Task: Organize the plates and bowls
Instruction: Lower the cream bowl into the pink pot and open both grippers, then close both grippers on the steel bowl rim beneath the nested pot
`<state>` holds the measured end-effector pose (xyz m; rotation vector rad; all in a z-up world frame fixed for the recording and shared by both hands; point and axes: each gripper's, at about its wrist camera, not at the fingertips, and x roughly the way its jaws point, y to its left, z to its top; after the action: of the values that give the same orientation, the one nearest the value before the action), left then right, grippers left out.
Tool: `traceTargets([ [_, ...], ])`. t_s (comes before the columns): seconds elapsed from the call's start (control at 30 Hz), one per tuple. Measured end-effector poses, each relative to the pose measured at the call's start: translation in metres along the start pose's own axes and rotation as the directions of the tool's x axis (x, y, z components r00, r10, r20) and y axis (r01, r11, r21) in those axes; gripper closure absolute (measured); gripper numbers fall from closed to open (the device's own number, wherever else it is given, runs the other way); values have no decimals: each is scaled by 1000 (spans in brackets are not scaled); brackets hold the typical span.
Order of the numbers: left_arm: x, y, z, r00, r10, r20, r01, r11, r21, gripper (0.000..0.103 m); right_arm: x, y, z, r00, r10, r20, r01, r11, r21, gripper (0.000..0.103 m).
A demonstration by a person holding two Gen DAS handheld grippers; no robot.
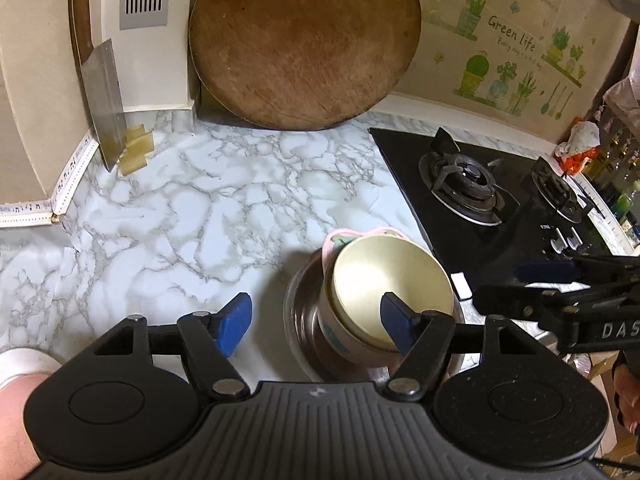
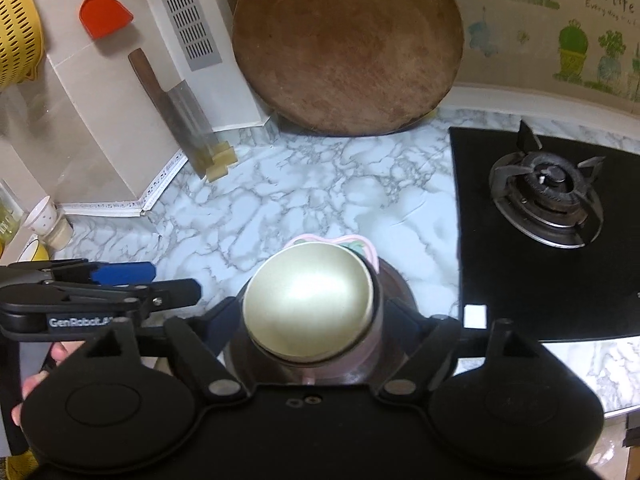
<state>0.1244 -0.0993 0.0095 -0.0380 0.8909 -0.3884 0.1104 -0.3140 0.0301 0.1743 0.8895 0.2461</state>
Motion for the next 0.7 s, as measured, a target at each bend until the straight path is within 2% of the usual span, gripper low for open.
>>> traceTargets([
  [0.1, -1, 3, -7, 1000, 5, 11, -5, 1000, -1, 26, -5, -9, -5, 1000, -13, 20, 13, 1000, 17, 7],
  [0.2, 3, 8, -15, 1000, 17, 5, -17, 1000, -23, 26, -8, -22, -12, 999, -38, 36, 36, 999, 40, 4],
  [0.37, 19, 15, -23, 999, 45, -28, -47, 997, -53, 26, 0, -48, -24, 999, -52, 12, 50, 994, 94, 3],
  [0.57, 39, 21, -36, 996, 74, -40, -78, 993, -94, 26, 25, -67, -37, 994, -103, -23, 104, 992, 73, 4],
  [0.7, 50, 23, -43, 995, 88, -47, -92, 991, -101, 26, 37, -75, -41, 995, -93, -39, 95, 994, 54, 6],
])
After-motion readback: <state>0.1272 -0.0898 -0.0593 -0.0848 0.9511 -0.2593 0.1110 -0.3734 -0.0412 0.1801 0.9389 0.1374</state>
